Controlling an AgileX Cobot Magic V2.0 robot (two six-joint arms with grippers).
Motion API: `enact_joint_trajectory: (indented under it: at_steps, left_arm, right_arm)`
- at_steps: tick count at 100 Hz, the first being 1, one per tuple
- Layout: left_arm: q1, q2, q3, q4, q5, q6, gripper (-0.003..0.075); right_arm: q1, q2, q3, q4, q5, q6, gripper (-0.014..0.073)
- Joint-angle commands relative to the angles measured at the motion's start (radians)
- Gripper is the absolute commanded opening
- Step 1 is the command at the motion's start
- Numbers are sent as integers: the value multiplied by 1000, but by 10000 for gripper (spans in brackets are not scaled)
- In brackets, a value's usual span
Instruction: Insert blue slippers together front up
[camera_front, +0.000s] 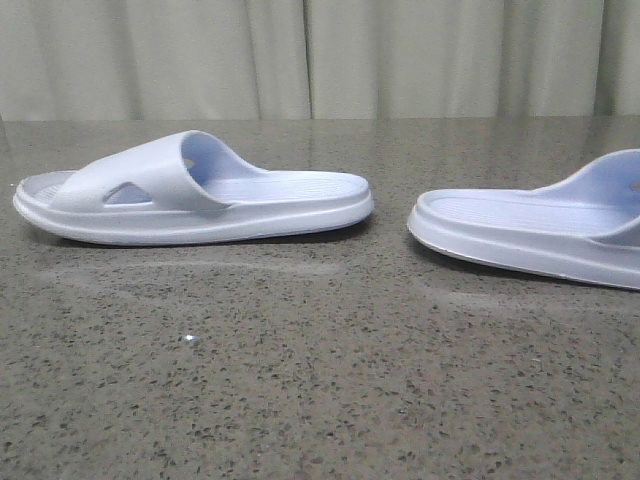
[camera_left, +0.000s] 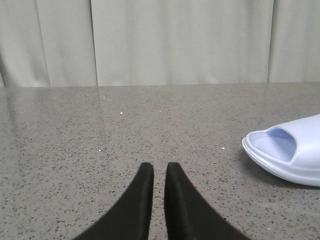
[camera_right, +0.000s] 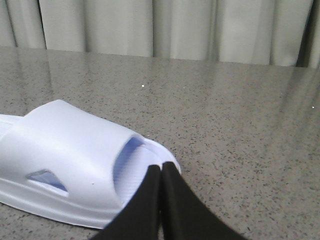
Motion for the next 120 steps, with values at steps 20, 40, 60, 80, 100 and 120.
enact_joint_trajectory:
  at_steps: [20,40,60,80,100,120]
  left_arm:
    - [0,-28,10,0,-83,-5,15]
    - [0,-28,10,0,-83,-5,15]
    - [0,-28,10,0,-83,-5,15]
    - [0,-28,10,0,-83,-5,15]
    - [0,-28,10,0,-88,-5,15]
    - [0,-28,10,-92,-138,-5,15]
  right_arm:
    - [-7,-12,22,-9,-78,0,-78]
    - [-7,-12,22,-9,-78,0,-78]
    - [-7,-12,22,-9,-78,0,-78]
    - [-7,-12,22,-9,-87,0,-78]
    - [-7,-12,22,-9,-120,0,-78]
    - [-7,-12,22,11,-227,0,-78]
